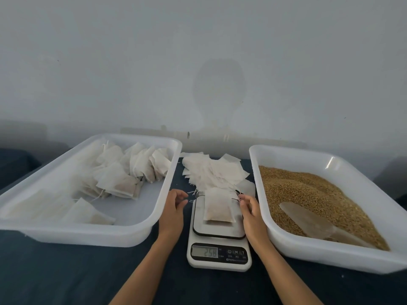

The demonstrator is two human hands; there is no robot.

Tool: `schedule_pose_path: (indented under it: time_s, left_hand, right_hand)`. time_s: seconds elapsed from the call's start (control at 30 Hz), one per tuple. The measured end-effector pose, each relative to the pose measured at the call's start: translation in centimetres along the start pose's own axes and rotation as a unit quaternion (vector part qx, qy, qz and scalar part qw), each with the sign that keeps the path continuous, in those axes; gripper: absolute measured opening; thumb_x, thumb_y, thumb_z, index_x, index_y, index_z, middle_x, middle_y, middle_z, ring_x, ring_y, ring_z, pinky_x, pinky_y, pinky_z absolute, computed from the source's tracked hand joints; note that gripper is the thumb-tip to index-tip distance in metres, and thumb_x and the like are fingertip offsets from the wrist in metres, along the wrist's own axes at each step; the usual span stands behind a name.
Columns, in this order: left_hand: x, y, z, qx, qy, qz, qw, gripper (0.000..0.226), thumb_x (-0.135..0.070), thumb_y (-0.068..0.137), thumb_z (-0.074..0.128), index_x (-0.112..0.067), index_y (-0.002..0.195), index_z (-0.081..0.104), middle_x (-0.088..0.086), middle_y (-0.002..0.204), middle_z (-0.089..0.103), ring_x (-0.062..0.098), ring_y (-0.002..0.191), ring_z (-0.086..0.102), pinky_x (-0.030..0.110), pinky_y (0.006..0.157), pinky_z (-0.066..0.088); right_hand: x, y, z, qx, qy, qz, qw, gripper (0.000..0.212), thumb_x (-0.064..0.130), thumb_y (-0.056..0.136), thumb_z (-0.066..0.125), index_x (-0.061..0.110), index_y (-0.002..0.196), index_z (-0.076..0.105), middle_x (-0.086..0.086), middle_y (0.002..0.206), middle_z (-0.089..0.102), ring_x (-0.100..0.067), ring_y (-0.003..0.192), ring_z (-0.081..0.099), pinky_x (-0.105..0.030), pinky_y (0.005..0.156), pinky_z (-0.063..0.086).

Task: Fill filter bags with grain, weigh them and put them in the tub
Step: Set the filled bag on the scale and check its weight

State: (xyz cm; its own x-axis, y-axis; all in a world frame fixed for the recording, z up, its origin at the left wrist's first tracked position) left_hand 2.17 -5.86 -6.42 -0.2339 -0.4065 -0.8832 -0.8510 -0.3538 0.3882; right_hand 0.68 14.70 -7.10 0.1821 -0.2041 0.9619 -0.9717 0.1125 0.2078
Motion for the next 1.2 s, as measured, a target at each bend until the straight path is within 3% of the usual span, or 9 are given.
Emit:
schedule_pose_path:
  time_s: [0.23,0.3,0.4,0.5,0.6,0.73,0.8,0.9,1.2]
  left_hand:
    - [-0.6,1.2,1.3,0.046,-0.007,-0.043,0.998,0.006,-0.020,0.098,0.046,-0.018,0.096,0.051,-0.006,0.090,0.062,0.008,0.083,0.057,0.010,0.067,0.038]
    - [-1.1,1.9,2.2,0.098,-0.003,-0.069,0.993,0.015,-0.028,0.097,0.047,-0.016,0.105,0.050,-0.004,0.096,0.063,0.012,0.090,0.060,0.013,0.068,0.038]
    - [-2.4,2.5,3.7,0.187,0.018,-0.089,0.978,0.038,-0.038,0.092,0.054,-0.015,0.120,0.044,-0.003,0.107,0.058,0.009,0.094,0.056,0.009,0.073,0.040]
    - [-3.2,2.6,4.2,0.218,0.032,-0.098,0.970,0.056,-0.043,0.087,0.060,-0.019,0.130,0.033,0.006,0.114,0.057,0.018,0.105,0.055,0.027,0.090,0.044]
    - [-4.1,2.4,3.5,0.186,0.040,-0.072,0.979,0.067,-0.032,0.083,0.069,-0.017,0.133,0.027,0.009,0.101,0.056,0.021,0.093,0.059,0.020,0.070,0.044]
    - [-6.3,1.7,1.5,0.095,-0.006,-0.053,0.994,0.042,-0.023,0.081,0.070,-0.029,0.111,0.041,-0.018,0.082,0.051,-0.004,0.071,0.053,0.005,0.053,0.039]
    - [-7.7,1.6,-0.6,0.028,-0.002,-0.023,0.999,0.019,-0.022,0.083,0.067,-0.028,0.087,0.050,-0.014,0.071,0.055,-0.003,0.062,0.052,0.004,0.053,0.038]
    - [-9.6,2.3,-4.6,-0.025,0.059,0.035,0.997,0.032,-0.024,0.085,0.062,-0.023,0.061,0.041,-0.009,0.052,0.045,0.000,0.047,0.044,0.011,0.047,0.035]
    - [-6.2,5.0,-16.6,0.079,0.234,-0.084,0.965,0.031,-0.019,0.085,0.063,-0.016,0.058,0.047,-0.001,0.057,0.053,0.013,0.050,0.056,0.022,0.047,0.047]
  right_hand:
    - [1.1,1.3,0.5,0.012,-0.022,-0.009,1.000,0.020,0.007,0.097,0.046,0.005,0.114,0.055,-0.008,0.110,0.058,-0.019,0.107,0.055,-0.015,0.088,0.042]
    - [1.6,1.9,1.0,0.014,-0.047,-0.012,0.999,0.021,0.008,0.095,0.051,0.007,0.115,0.055,-0.004,0.103,0.058,-0.015,0.098,0.055,-0.004,0.073,0.040]
    - [2.3,2.5,1.7,0.017,-0.083,-0.012,0.996,0.027,0.009,0.090,0.059,0.012,0.117,0.055,0.001,0.101,0.058,-0.009,0.091,0.054,-0.012,0.076,0.041]
    - [3.2,2.4,2.4,0.016,-0.095,-0.033,0.995,0.036,0.004,0.085,0.064,0.018,0.115,0.051,0.008,0.093,0.055,0.000,0.082,0.052,-0.007,0.070,0.040]
    - [5.0,2.1,2.9,0.009,-0.066,-0.075,0.995,0.041,0.001,0.083,0.065,0.024,0.112,0.047,0.004,0.083,0.057,-0.003,0.075,0.056,-0.005,0.062,0.041]
    - [9.0,1.7,4.0,0.034,-0.006,-0.110,0.993,0.042,-0.002,0.085,0.062,0.026,0.113,0.048,-0.002,0.080,0.059,-0.004,0.075,0.059,-0.012,0.067,0.046]
    - [11.4,1.3,5.3,0.056,0.021,-0.135,0.989,0.040,-0.004,0.085,0.060,0.022,0.113,0.051,-0.002,0.081,0.059,0.000,0.074,0.057,-0.011,0.069,0.046]
    - [14.6,1.1,8.0,0.090,0.051,-0.150,0.983,0.039,-0.005,0.085,0.059,0.022,0.111,0.053,-0.006,0.085,0.059,-0.003,0.075,0.055,-0.009,0.069,0.044]
    - [15.7,-1.0,19.2,0.249,0.009,-0.088,0.964,0.023,0.007,0.089,0.058,0.020,0.107,0.053,0.004,0.098,0.057,-0.007,0.086,0.054,-0.009,0.070,0.043]
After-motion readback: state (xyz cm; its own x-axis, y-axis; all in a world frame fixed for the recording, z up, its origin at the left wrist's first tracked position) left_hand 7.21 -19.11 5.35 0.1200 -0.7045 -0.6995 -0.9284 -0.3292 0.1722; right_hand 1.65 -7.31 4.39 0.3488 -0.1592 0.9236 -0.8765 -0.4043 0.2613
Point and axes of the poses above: each hand's wrist, its own y-axis towards the middle knuckle, its own z-axis out of the palm, x = y × z, the point moved 3 cm from there along y, towards the middle knuckle
